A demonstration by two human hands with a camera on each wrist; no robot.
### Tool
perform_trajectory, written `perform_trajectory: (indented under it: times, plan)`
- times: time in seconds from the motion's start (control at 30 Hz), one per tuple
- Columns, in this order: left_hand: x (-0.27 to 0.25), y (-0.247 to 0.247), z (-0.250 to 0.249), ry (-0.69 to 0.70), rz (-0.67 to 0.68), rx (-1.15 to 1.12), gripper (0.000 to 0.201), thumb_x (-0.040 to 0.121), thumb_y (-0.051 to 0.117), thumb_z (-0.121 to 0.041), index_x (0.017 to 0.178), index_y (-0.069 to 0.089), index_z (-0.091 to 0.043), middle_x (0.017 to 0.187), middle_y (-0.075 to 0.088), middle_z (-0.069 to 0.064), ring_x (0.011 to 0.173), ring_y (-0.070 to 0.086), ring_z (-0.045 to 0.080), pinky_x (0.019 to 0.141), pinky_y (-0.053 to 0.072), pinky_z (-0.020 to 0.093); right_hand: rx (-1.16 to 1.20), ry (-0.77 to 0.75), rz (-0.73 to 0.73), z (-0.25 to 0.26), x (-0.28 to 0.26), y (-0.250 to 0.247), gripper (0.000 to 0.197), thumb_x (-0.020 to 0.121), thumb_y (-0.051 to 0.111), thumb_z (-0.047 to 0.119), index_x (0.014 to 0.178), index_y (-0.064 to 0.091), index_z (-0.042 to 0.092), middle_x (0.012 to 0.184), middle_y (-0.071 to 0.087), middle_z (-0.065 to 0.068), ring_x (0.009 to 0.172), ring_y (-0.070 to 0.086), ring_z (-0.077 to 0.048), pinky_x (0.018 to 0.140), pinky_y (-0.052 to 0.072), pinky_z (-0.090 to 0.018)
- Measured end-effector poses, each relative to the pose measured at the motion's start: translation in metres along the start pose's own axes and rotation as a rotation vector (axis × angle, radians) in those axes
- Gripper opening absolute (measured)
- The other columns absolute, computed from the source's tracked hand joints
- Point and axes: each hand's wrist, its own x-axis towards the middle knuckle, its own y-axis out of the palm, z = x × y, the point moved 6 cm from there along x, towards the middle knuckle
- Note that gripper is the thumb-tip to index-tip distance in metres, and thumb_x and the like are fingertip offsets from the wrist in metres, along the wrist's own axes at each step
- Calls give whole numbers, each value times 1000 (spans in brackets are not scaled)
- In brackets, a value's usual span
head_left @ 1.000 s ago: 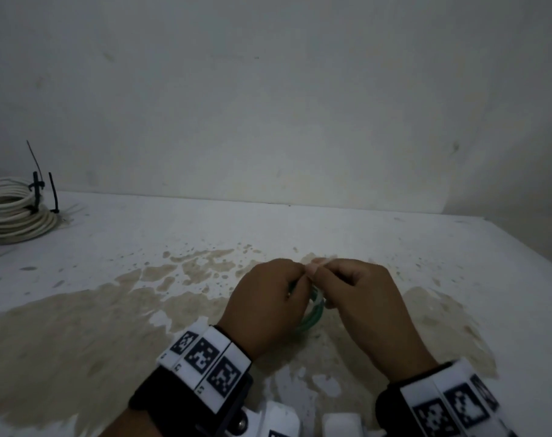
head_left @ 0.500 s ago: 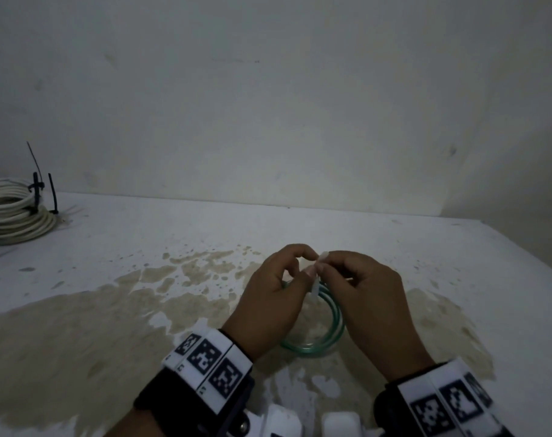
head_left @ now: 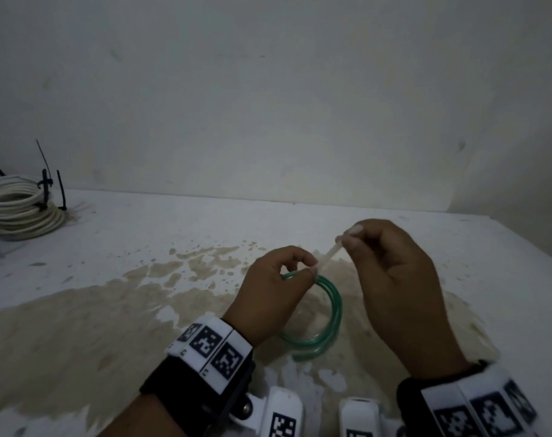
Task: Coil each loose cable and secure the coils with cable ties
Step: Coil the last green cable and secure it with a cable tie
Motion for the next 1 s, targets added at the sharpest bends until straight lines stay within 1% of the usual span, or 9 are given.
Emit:
perform_trajectory:
  times: [0.13,0.2,0.3,0.4,0.5,0.6,0.87,0.93,1.0]
  plan:
    - [0,6,5,-22,31,-59,7,90,62,-18,87,68,-17,68,53,-11,46,42,0,49,34,12,141,220,145,-16,-4,15,13,91,58,14,93,59,26,90,68,8,87,64,-2,76,50,-13]
    - [0,10,7,-50,68,-113,11,93,58,-18,91,67,-14,60,53,-16,43,43,-1,48,33,13,66,211,210,-20,-5,17,18,89,61,11,89,64,29,88,68,13,84,64,2,73,48,-10]
    - [0,10,7,-29,73,-68,15,95,53,-21,90,65,-14,60,54,-17,45,44,0,48,36,16,-63,123,150,-23,-4,12,16,86,65,5,86,72,19,86,68,12,87,62,2,76,46,-7]
    - [2,6,8,15,24,24,19,96,52,-22,80,61,-23,64,57,-22,49,47,-4,53,35,16,-137,6,134,-20,-5,14,13,84,63,13,90,75,12,86,71,4,88,61,-2,82,47,-12]
    - [2,5,12,-17,20,6,22,98,48,-26,79,58,-24,60,55,-15,43,38,5,50,33,26,-106,-23,170,-17,-6,19,16,82,62,19,90,75,16,85,69,8,87,62,-2,81,48,-12]
    - [0,9,10,-25,75,-13,20,100,43,-26,85,54,-19,50,50,-13,42,32,8,47,30,23,-101,3,157,-18,-5,18,13,82,66,15,91,75,15,85,69,9,88,62,-1,82,46,-9]
    - [0,8,11,-39,44,-51,22,99,46,-25,77,48,-19,44,44,-12,40,36,5,48,33,25,-197,51,94,-26,-4,10,13,87,64,8,86,71,20,81,65,13,83,57,7,76,39,1]
    - [-2,10,9,-24,65,-76,21,98,47,-24,78,49,-18,44,42,-10,40,34,7,46,32,25,-141,113,159,-27,-5,13,14,86,65,13,86,66,28,85,63,21,87,58,9,74,42,-2]
    - [-4,13,7,-6,87,-102,20,99,48,-22,80,50,-14,43,39,-9,39,31,8,44,29,24,-103,157,280,-25,-8,21,12,84,68,17,88,68,28,88,66,20,89,60,7,76,44,-5]
